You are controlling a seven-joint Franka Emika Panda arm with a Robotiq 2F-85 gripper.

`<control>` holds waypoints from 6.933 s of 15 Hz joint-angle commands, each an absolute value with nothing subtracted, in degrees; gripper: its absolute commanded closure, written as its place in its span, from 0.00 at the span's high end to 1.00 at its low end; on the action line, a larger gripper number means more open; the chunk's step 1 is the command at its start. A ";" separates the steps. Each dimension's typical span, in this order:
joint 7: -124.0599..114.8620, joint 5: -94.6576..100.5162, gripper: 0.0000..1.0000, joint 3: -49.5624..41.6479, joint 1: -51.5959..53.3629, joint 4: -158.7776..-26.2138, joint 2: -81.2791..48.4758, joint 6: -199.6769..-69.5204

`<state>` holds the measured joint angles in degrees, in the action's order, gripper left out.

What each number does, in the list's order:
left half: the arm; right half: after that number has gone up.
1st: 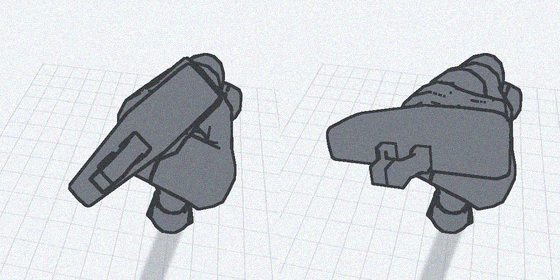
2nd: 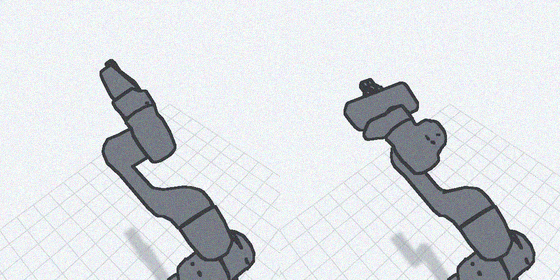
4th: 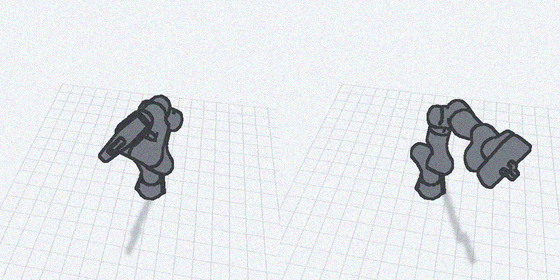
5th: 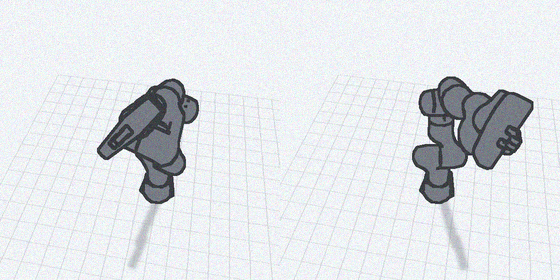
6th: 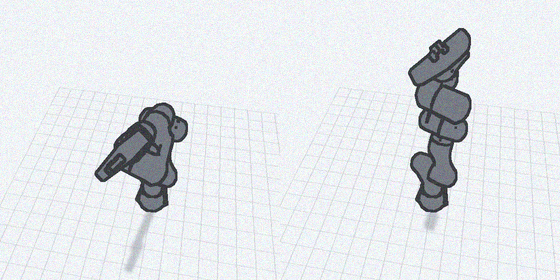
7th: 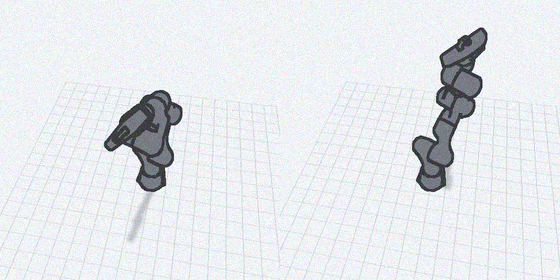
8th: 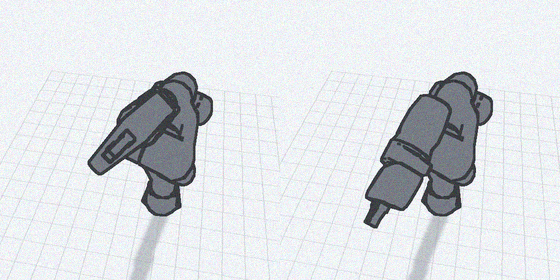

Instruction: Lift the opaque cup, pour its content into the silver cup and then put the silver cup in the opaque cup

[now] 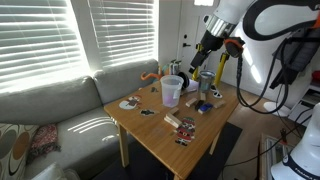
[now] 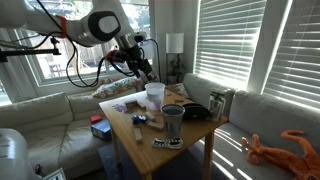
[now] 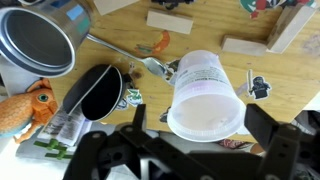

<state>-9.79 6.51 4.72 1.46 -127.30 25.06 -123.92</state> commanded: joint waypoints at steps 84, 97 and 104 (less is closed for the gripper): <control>60.60 -63.55 0.01 -26.12 -15.46 -126.82 14.44 -85.03; 62.20 -63.62 0.01 -27.54 -19.74 -125.83 11.58 -77.53; 66.00 -65.50 0.01 -28.35 -22.07 -124.30 8.59 -72.83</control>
<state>64.07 -62.96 -28.48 -21.31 -126.33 11.10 -75.86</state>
